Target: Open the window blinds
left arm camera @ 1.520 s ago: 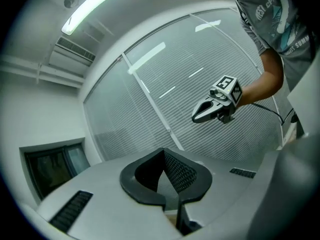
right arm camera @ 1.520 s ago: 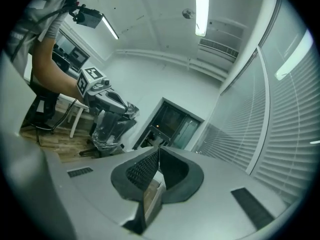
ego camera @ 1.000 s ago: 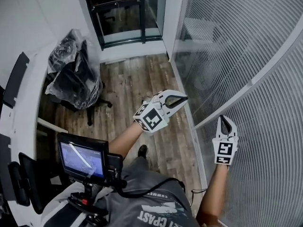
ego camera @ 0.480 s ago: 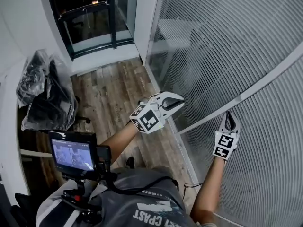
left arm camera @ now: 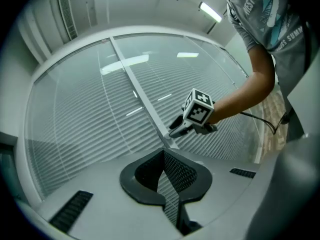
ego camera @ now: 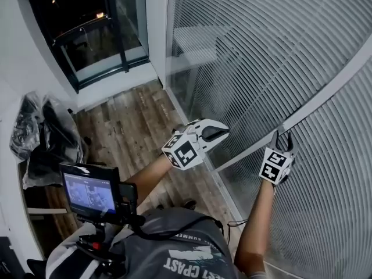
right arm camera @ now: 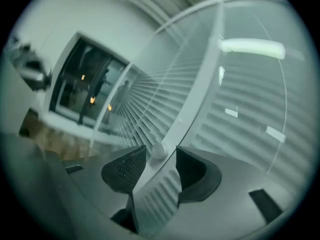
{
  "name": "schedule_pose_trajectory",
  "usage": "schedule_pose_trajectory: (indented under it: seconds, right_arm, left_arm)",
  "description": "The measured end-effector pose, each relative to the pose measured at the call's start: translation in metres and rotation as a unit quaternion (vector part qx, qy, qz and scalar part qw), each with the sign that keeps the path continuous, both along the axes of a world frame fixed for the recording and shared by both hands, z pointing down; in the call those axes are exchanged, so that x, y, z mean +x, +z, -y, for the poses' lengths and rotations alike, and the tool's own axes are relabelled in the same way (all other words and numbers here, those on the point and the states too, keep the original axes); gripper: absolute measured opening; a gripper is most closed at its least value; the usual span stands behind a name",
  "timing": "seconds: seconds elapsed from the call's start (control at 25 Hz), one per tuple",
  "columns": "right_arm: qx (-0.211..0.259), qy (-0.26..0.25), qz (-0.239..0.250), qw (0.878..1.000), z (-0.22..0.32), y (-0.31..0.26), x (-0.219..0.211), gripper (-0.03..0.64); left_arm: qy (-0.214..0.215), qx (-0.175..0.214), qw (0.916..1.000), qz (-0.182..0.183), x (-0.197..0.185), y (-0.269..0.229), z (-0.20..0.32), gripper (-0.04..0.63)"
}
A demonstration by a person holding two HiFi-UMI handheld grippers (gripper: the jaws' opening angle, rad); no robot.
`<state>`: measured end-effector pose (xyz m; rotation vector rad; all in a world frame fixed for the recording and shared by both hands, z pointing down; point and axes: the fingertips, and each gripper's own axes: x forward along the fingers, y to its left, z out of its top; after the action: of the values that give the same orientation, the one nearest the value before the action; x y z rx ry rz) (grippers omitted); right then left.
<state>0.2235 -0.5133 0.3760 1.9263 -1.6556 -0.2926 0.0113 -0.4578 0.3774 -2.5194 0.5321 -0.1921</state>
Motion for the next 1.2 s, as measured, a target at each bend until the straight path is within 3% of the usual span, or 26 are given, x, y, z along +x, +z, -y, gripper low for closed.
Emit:
schedule_pose_trajectory:
  seconds: [0.04, 0.12, 0.24, 0.32, 0.48, 0.56, 0.6, 0.68, 0.76, 0.84, 1.0, 1.12, 1.2]
  right_arm:
    - [-0.002, -0.002, -0.072, 0.997, 0.003, -0.002, -0.001, 0.143]
    - [-0.013, -0.016, -0.193, 0.981, 0.006, -0.001, -0.005, 0.143]
    - [-0.045, -0.047, -0.316, 0.947, 0.015, 0.01, 0.004, 0.143]
    - [-0.06, -0.074, -0.389, 0.916, 0.02, 0.018, 0.008, 0.143]
    - [-0.1, -0.101, -0.527, 0.838, 0.024, 0.031, 0.001, 0.142]
    - [-0.121, -0.111, -0.559, 0.813, 0.024, 0.036, 0.001, 0.141]
    - [-0.129, -0.113, -0.564, 0.808, 0.023, 0.037, 0.002, 0.141]
    - [-0.136, -0.108, -0.552, 0.816, 0.026, 0.035, 0.002, 0.141]
    - [-0.12, -0.091, -0.516, 0.843, 0.04, 0.032, -0.004, 0.128]
    - [-0.088, -0.068, -0.466, 0.878, 0.057, 0.027, -0.013, 0.126]
    - [-0.019, -0.009, -0.334, 0.942, 0.075, 0.025, -0.023, 0.126]
    - [0.035, 0.033, -0.219, 0.974, 0.074, 0.025, -0.017, 0.121]
    - [0.074, 0.051, -0.116, 0.989, 0.075, 0.018, -0.013, 0.111]
  left_arm:
    - [0.005, 0.008, 0.9999, 0.007, 0.01, 0.001, 0.004, 0.0]
    - [0.011, 0.017, 0.9997, 0.013, 0.026, 0.003, 0.011, 0.0]
    - [0.02, 0.006, 0.9998, 0.0, 0.053, 0.003, 0.024, 0.0]
    - [0.034, 0.0, 0.9994, -0.002, 0.073, 0.004, 0.032, 0.0]
    - [0.058, 0.0, 0.9982, -0.013, 0.086, 0.003, 0.038, 0.0]
    - [0.068, 0.0, 0.9975, -0.021, 0.086, 0.0, 0.042, 0.0]
    - [0.073, -0.001, 0.9971, -0.024, 0.087, -0.001, 0.045, 0.0]
    - [0.081, -0.007, 0.9962, -0.031, 0.084, -0.004, 0.055, 0.0]
    - [0.082, -0.013, 0.9959, -0.036, 0.074, -0.007, 0.073, 0.0]
    - [0.077, -0.017, 0.9962, -0.036, 0.06, -0.009, 0.093, 0.0]
    - [0.069, -0.02, 0.997, -0.031, 0.036, -0.001, 0.119, 0.0]
    - [0.069, -0.017, 0.9971, -0.026, 0.032, 0.009, 0.122, 0.0]
    - [0.067, -0.016, 0.9974, -0.024, 0.03, 0.009, 0.124, 0.0]
